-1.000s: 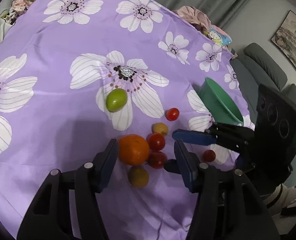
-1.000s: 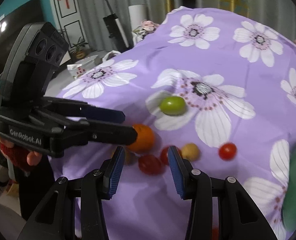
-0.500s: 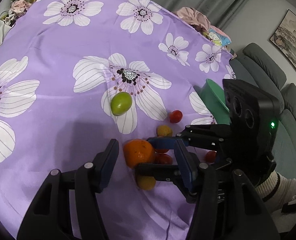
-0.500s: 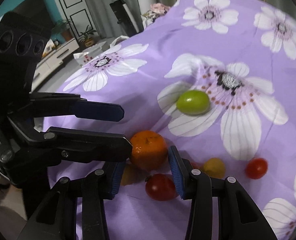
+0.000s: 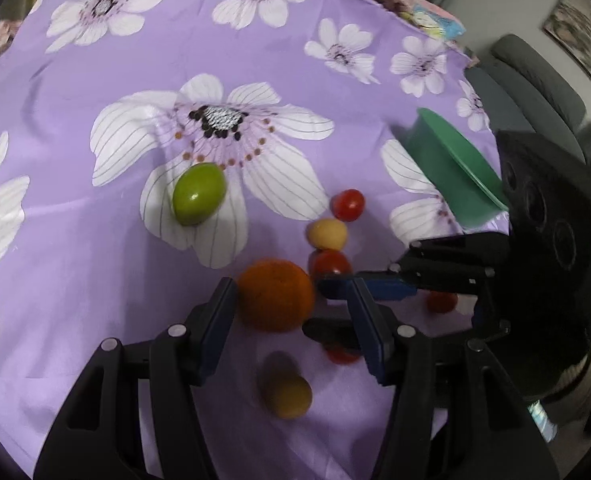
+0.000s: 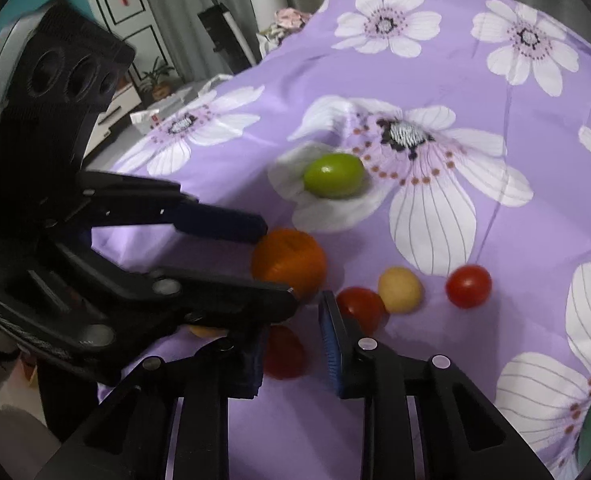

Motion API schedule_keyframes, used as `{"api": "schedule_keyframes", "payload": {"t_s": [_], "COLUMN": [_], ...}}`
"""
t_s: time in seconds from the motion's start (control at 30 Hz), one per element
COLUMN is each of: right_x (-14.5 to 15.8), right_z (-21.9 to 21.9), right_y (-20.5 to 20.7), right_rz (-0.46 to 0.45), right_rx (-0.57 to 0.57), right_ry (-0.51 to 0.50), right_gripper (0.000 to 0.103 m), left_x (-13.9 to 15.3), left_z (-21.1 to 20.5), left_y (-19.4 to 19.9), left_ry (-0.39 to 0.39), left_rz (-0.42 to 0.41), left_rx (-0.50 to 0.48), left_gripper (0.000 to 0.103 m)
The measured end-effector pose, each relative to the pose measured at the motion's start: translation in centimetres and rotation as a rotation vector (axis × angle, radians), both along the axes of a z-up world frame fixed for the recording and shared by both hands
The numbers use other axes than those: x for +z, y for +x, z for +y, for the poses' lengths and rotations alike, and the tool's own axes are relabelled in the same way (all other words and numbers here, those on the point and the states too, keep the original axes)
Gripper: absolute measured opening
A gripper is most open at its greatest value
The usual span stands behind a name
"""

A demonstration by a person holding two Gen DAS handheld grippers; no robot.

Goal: Organize fruits
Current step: 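Reach the right tool to the large orange and grasp it, then carry the large orange over the green bowl and open the right tool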

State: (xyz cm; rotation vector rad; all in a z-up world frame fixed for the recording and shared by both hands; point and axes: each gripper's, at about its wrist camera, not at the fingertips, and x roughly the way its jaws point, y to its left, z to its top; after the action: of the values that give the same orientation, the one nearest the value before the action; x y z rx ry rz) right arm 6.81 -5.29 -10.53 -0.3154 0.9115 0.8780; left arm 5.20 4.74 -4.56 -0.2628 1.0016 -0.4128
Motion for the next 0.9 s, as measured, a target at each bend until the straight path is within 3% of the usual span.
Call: {"api": "schedule_keyframes", "payload": {"t_s": [0.23,0.3,0.47,0.9], "right_x": [-0.3,-0.4,-0.3,-0.3], "right_z": [1.2,1.6,2.2,3.3], "right_y": [0.3,0.4,0.8,0.9], "right_rz": [0.001,-0.013,0.002,-0.004], "right_rx": [0.031,0.028,0.049,0.072], "right_ry": [-0.026,-0.049,-0.064,-0.059], "right_gripper": [0.028,0.039,0.043,0.043], "left_x": [-0.2,-0.2,0.0,-0.1], "left_z": [1.0,1.2,0.7,0.3], "left_y": [0.5,0.7,0.7,0.7], "left_ry": [-0.022,-0.040,0.005,0.030], "left_rz": [0.028,0.034,0.041,0.049], "left_rx": [0.023,0.025,0.007,-0.016], "left_gripper": [0.045,0.045,0.041,0.041]}}
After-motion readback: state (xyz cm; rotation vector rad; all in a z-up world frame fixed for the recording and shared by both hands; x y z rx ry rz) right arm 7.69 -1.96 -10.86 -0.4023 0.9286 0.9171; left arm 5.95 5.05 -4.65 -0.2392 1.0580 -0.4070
